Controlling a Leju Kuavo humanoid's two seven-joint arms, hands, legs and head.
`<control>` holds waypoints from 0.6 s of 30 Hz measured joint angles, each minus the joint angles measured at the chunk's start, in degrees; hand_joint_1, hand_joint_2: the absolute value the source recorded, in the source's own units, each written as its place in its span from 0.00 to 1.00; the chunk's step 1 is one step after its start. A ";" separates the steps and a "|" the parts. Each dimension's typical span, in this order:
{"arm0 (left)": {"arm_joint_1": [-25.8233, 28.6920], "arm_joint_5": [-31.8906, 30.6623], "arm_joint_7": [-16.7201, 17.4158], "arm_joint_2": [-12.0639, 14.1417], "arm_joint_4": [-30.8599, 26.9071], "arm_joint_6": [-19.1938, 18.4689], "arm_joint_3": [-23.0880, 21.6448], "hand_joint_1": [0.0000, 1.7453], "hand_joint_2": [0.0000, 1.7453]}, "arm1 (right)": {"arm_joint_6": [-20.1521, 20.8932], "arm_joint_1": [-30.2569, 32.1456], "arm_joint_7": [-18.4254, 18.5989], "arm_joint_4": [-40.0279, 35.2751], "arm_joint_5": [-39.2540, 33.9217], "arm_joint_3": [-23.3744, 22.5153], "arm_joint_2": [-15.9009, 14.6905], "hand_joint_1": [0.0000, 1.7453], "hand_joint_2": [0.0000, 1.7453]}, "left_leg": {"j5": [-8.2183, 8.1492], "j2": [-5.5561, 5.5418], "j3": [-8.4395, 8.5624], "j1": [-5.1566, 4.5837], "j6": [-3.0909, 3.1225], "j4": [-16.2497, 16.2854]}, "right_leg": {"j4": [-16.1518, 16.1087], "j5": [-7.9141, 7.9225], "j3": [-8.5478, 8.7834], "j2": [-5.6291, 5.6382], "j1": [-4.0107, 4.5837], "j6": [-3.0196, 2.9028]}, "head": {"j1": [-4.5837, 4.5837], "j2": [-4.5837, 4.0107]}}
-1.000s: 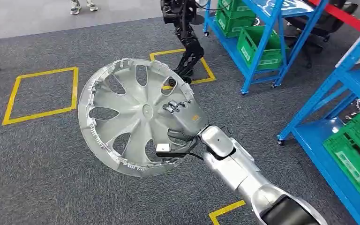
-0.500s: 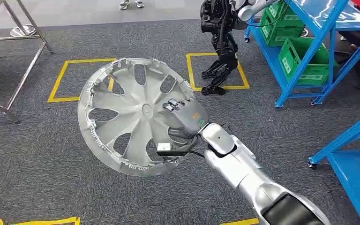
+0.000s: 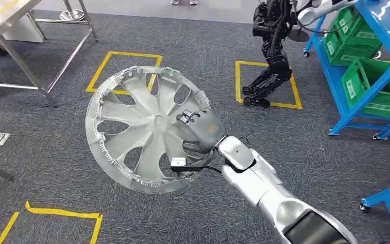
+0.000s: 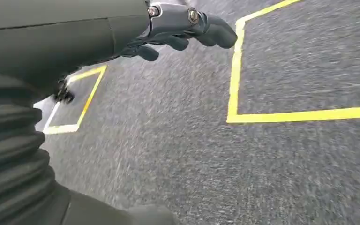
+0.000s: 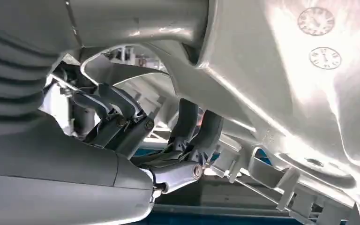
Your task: Take the parts from the cabinet and place them on the table.
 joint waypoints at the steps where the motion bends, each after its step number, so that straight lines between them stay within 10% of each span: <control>1: -0.15 0.04 0.00 0.02 0.00 0.00 0.22 0.00 1.00 | -0.09 0.03 -0.04 0.00 0.02 0.11 -0.02 1.00 0.00 | 0.06 -0.55 -0.02 0.06 0.33 -0.01 | 2.24 -1.58 -1.02 3.37 -0.19 0.15 | 0.09 0.00; 5: -0.62 0.57 -0.09 -0.11 0.02 -0.02 0.66 0.00 1.00 | -0.09 0.95 -0.02 0.35 0.17 0.48 -0.57 1.00 0.00 | 0.13 -3.87 -0.08 -0.05 0.78 0.03 | 17.46 -7.22 -9.00 5.62 -0.08 0.14 | 0.24 0.00; 8: -0.54 0.76 0.09 -0.11 0.02 -0.02 0.90 0.00 1.00 | -0.11 1.15 -0.02 0.42 0.44 0.72 -0.57 1.00 0.00 | 0.24 -6.61 -0.06 -0.05 0.60 0.18 | 8.23 -0.71 -5.39 6.45 -0.03 -0.65 | 0.26 0.00; 10: -0.59 0.79 0.09 -0.31 0.04 -0.02 0.98 0.00 1.00 | -0.17 1.06 -0.02 0.42 0.48 0.74 -0.61 1.00 0.00 | 0.32 -7.88 -0.35 0.14 0.24 0.30 | 0.38 1.48 -1.79 12.02 -0.30 -1.18 | 0.24 0.00; 14: -0.27 0.83 -0.07 -0.31 0.11 -0.02 1.25 0.00 1.00 | -0.15 1.09 -0.09 0.42 0.59 0.87 -0.59 1.00 0.00 | 1.09 -11.00 -1.06 0.41 -1.78 -0.48 | -0.42 1.95 -1.62 9.08 0.19 -1.68 | 0.39 0.00; 15: -0.21 0.83 -0.13 -0.09 0.09 -0.02 1.31 0.00 1.00 | -0.17 1.05 -0.02 0.42 0.61 0.87 -0.44 1.00 0.00 | 0.98 -10.08 -1.32 0.47 -1.82 -0.23 | -1.18 2.37 -1.38 8.06 -0.33 -2.16 | 0.44 0.00; 17: -0.40 0.68 -0.26 -0.17 0.11 -0.11 1.35 0.00 1.00 | -0.35 1.09 0.00 0.42 0.59 0.87 -0.37 1.00 0.00 | -2.28 -3.39 -3.34 -0.10 -2.21 4.28 | -1.42 2.45 -1.24 6.74 -0.11 -2.79 | -0.46 0.00; 18: -0.54 0.52 -0.31 -0.09 0.11 -0.20 1.38 0.00 1.00 | -0.33 1.27 0.13 0.42 0.61 0.87 -0.50 1.00 0.00 | -4.57 -2.12 -5.38 -0.02 -2.46 8.75 | -1.38 2.37 -1.21 5.81 0.05 -2.90 | -0.44 0.00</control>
